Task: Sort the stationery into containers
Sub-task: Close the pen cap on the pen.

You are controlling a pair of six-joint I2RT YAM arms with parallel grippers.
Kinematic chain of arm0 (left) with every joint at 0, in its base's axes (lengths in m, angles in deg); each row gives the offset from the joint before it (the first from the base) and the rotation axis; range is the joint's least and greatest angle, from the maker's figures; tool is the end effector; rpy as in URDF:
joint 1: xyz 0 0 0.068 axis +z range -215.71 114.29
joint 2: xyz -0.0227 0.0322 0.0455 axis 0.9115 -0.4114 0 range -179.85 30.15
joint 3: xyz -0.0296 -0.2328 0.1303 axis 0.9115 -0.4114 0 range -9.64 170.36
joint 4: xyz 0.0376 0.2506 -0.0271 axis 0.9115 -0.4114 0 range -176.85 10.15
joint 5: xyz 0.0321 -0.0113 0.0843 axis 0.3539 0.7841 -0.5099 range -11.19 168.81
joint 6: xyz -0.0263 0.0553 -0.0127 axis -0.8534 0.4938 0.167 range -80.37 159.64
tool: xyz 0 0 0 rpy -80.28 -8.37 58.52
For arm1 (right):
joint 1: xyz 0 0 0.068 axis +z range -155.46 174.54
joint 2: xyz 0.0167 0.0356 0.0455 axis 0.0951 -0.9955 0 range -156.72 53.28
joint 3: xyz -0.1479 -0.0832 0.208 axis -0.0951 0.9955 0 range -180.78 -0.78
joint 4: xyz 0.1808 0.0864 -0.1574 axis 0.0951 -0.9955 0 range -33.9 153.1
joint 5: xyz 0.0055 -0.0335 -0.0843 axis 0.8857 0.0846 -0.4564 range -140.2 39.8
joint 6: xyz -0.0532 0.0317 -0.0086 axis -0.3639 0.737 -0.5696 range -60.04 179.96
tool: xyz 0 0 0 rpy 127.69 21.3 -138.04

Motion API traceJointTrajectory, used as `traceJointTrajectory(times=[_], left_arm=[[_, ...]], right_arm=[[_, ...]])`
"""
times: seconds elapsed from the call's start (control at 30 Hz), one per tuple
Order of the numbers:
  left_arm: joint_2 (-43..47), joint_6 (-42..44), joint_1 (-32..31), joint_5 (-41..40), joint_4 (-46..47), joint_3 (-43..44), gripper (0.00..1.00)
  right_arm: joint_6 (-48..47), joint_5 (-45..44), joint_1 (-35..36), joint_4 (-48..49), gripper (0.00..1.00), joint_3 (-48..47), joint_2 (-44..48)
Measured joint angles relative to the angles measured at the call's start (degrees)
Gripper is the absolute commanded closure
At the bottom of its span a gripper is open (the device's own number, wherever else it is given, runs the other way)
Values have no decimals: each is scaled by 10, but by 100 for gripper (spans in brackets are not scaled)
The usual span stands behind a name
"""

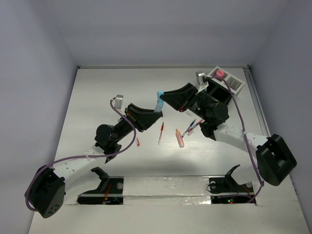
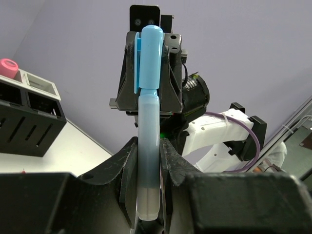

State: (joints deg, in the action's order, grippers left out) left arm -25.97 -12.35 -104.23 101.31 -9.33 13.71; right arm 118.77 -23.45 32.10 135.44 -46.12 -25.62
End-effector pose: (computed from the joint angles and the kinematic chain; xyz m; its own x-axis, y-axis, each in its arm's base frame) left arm 0.1461 -0.1396 0.3228 -0.3448 -0.6558 -0.6716 0.8776 0.0287 -0.4785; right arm 0.2186 0.1952 0.3596 -0.4464 0.6203 -0.6449 -0.8507 -0.0707 0.5208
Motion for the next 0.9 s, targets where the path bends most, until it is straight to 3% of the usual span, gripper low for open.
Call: traceJointTrajectory(times=[0.27,0.6,0.9], left_arm=[[-8,33,0,28,-30,36,100],[-93,47,0,98,-60,106,99],[-60,87,1,85,-126,115,100]], right_arm=[[-17,4,-1,-39,100,1,32],[-36,36,-8,-122,100,-50,11],[-51,51,-8,-146,100,-53,18]])
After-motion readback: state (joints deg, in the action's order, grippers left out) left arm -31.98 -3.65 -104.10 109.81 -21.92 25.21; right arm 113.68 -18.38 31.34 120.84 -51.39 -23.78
